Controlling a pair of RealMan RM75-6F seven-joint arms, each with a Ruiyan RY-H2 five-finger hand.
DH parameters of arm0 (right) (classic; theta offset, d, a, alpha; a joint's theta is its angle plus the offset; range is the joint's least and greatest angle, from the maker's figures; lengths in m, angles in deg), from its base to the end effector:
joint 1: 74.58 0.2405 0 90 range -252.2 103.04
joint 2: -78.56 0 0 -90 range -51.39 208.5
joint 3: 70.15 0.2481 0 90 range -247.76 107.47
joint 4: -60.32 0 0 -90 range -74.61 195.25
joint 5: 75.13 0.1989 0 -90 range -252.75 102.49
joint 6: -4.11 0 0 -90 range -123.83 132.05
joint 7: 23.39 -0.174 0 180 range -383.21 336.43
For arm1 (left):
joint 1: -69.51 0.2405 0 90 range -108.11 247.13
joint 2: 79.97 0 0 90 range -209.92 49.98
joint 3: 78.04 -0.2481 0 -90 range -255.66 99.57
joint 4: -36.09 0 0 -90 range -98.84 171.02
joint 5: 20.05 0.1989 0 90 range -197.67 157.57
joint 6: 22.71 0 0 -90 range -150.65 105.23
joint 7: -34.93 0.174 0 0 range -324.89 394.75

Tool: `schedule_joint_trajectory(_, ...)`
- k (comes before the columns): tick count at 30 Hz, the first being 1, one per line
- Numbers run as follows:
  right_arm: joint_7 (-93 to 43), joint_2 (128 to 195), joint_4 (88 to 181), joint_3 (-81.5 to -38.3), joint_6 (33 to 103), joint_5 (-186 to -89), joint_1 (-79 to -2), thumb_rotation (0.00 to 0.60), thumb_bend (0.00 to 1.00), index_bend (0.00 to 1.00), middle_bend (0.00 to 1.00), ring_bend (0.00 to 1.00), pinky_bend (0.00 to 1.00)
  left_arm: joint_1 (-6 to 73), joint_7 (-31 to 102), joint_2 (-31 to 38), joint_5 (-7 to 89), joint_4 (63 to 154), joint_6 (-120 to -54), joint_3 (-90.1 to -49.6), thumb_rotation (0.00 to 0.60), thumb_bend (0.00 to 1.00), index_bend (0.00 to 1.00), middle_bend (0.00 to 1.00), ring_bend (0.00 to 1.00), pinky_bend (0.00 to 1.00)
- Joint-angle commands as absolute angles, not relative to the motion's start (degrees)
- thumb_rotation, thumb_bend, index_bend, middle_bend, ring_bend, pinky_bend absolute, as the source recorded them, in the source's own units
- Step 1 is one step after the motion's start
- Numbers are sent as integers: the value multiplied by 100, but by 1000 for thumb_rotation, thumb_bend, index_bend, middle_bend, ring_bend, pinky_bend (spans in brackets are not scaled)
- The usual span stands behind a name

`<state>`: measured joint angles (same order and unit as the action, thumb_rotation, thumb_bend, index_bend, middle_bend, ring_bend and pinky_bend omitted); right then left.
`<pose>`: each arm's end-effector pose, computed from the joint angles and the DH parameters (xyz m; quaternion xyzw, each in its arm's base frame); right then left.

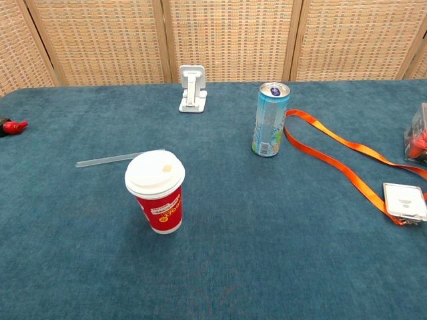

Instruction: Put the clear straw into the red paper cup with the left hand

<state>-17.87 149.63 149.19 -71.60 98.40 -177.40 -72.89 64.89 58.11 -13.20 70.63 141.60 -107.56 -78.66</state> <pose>-0.2602 -0.1725 0.1297 0.6464 -0.3083 0.4459 0.5370 -0.2409 0.1911 0.1238 -0.6588 -0.3409 -0.3525 0.5705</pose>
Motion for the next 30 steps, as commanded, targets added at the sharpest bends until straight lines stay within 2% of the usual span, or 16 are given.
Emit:
schedule_joint_trajectory(1,-1778,14967,14913,-7160,9848,-17746,-7292,600,34,0,0,0,0,6491,5824,-1317,7060,14160,-10755,-7868,600,64,0,0,0,0)
schedule_joint_trajectory(30,-1875,14913,14964,-7107,9987,-17701,-7347,600,33,0,0,0,0,6386,5743,-1473,6836,14352,-10439,-7904,600,64,0,0,0,0)
